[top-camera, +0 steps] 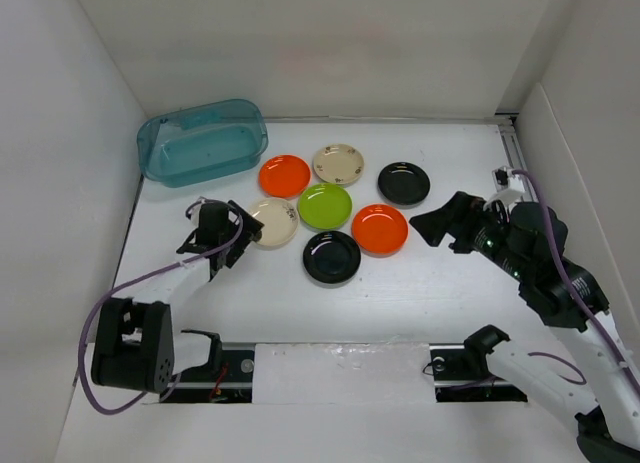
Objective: Place the plates into the plastic bin on the countertop
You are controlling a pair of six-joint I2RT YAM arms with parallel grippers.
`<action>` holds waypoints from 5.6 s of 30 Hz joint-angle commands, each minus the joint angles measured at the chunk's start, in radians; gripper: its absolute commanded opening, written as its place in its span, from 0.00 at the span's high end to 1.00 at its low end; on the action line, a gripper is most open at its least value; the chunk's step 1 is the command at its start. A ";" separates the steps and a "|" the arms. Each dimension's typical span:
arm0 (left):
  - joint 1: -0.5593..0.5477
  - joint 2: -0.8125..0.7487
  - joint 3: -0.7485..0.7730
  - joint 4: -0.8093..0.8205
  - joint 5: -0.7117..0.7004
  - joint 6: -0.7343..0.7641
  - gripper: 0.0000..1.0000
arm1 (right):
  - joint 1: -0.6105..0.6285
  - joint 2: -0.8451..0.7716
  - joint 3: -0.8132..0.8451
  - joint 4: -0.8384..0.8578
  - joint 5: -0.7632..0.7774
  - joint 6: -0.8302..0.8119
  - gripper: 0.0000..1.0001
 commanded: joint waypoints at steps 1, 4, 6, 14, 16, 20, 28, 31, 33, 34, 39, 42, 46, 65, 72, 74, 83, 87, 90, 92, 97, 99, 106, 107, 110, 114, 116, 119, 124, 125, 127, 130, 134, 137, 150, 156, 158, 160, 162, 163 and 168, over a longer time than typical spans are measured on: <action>0.007 0.066 -0.045 0.168 0.105 -0.029 0.08 | -0.005 -0.029 0.001 0.062 -0.031 0.002 0.01; 0.007 0.129 -0.059 0.226 0.105 -0.029 0.26 | -0.005 -0.038 0.001 0.062 -0.022 0.002 0.01; 0.007 0.152 -0.059 0.236 0.105 -0.029 0.29 | -0.005 -0.038 0.001 0.034 -0.008 0.002 0.01; 0.017 0.185 -0.025 0.178 0.073 -0.020 0.62 | -0.005 -0.078 0.012 0.025 0.027 0.002 0.01; 0.017 0.194 0.001 0.151 0.053 -0.020 0.69 | -0.005 -0.078 0.041 0.011 0.027 0.002 0.01; 0.017 0.235 0.044 0.055 0.012 -0.020 0.85 | -0.005 -0.087 0.082 -0.016 0.027 0.002 0.01; 0.017 0.211 0.090 -0.026 0.012 -0.020 1.00 | -0.005 -0.127 0.082 -0.027 0.051 0.002 0.01; 0.017 0.099 0.123 -0.091 -0.002 -0.020 1.00 | -0.005 -0.127 0.082 -0.027 0.061 0.002 0.01; 0.017 -0.033 0.194 -0.184 -0.045 -0.008 1.00 | -0.005 -0.127 0.082 -0.027 0.061 0.002 0.01; 0.017 -0.070 0.226 -0.215 -0.059 0.006 1.00 | -0.005 -0.127 0.082 -0.027 0.061 0.002 0.01; 0.017 -0.078 0.494 -0.352 -0.129 0.097 1.00 | -0.005 -0.109 0.071 0.019 0.051 -0.007 0.01; 0.044 0.055 0.680 -0.361 -0.142 0.120 1.00 | -0.005 -0.095 0.052 0.043 0.029 -0.007 0.01; 0.161 0.267 0.881 -0.352 -0.065 0.120 1.00 | -0.005 -0.075 0.032 0.079 0.004 -0.007 0.01; 0.317 1.019 1.489 -0.389 0.119 0.157 1.00 | -0.005 -0.095 0.033 0.026 0.024 -0.007 0.01; 0.317 0.947 1.366 -0.323 0.116 0.123 0.43 | -0.005 -0.104 0.033 0.017 0.025 0.002 0.01; 0.317 0.891 1.366 -0.297 0.125 0.134 0.41 | -0.005 -0.104 0.033 0.017 0.025 0.002 0.01; 0.209 0.532 1.130 -0.146 0.114 0.197 0.00 | -0.005 -0.095 -0.023 0.066 -0.005 0.002 0.01; 0.133 0.372 0.753 -0.041 0.134 0.140 0.00 | -0.005 -0.086 -0.076 0.114 -0.005 0.012 0.01; 0.078 0.327 0.541 0.101 0.168 0.112 0.00 | -0.005 -0.074 -0.097 0.138 -0.020 0.021 0.01; 0.035 0.347 0.499 0.140 0.168 0.121 0.00 | -0.005 -0.062 -0.106 0.138 -0.021 0.021 0.01; 0.024 0.438 0.398 0.269 0.183 0.089 0.00 | -0.005 -0.061 -0.126 0.157 -0.041 0.021 0.01; 0.024 0.499 0.398 0.302 0.193 0.089 0.00 | -0.005 -0.071 -0.136 0.157 -0.041 0.030 0.01; 0.015 0.656 0.409 0.357 0.174 0.040 0.07 | -0.005 -0.071 -0.154 0.157 -0.031 0.030 0.01; 0.015 0.668 0.421 0.357 0.174 0.040 0.11 | -0.005 -0.071 -0.154 0.157 -0.031 0.030 0.01; 0.006 0.703 0.432 0.348 0.164 0.022 0.26 | -0.005 -0.071 -0.154 0.157 -0.022 0.030 0.01; -0.026 0.725 0.461 0.319 0.114 0.003 0.44 | -0.005 -0.061 -0.154 0.166 -0.013 0.030 0.01; -0.026 0.735 0.470 0.319 0.104 -0.007 0.57 | -0.005 -0.052 -0.154 0.166 -0.013 0.030 0.01; -0.026 0.748 0.479 0.308 0.092 -0.029 0.74 | -0.005 -0.052 -0.154 0.166 -0.013 0.030 0.01; -0.036 0.758 0.489 0.289 0.082 -0.049 0.87 | -0.005 -0.052 -0.131 0.155 -0.004 0.019 0.01; -0.036 0.758 0.489 0.289 0.072 -0.061 0.87 | -0.005 -0.052 -0.131 0.155 -0.004 0.019 0.01; -0.036 0.758 0.489 0.279 0.072 -0.072 0.97 | -0.005 -0.052 -0.122 0.146 -0.004 0.010 0.01; -0.036 0.758 0.498 0.257 0.072 -0.083 1.00 | -0.005 -0.052 -0.122 0.146 0.005 0.010 0.01; -0.036 0.717 0.484 0.245 0.072 -0.092 1.00 | -0.005 -0.061 -0.122 0.137 0.005 0.001 0.01; -0.036 0.632 0.475 0.245 0.072 -0.083 1.00 | -0.005 -0.061 -0.122 0.137 0.005 0.001 0.01; -0.036 0.450 0.812 0.083 0.170 0.034 1.00 | -0.005 -0.080 -0.131 0.146 -0.013 0.010 0.01; 0.089 0.602 1.179 -0.187 0.046 0.046 1.00 | -0.005 -0.098 -0.131 0.137 -0.013 0.010 0.01; 0.119 0.692 1.277 -0.278 0.026 0.059 1.00 | -0.005 -0.107 -0.131 0.137 -0.013 0.010 0.01; 0.168 0.738 1.373 -0.312 0.025 0.068 1.00 | -0.005 -0.107 -0.131 0.126 -0.022 0.010 0.01; 0.216 0.786 1.387 -0.326 0.067 0.068 1.00 | -0.005 -0.117 -0.131 0.116 -0.022 0.010 0.01; 0.231 0.800 1.398 -0.326 0.084 0.068 1.00 | -0.005 -0.126 -0.131 0.115 -0.022 0.010 0.01; 0.274 0.873 1.387 -0.335 0.107 0.077 1.00 | -0.005 -0.135 -0.131 0.106 -0.022 0.010 0.01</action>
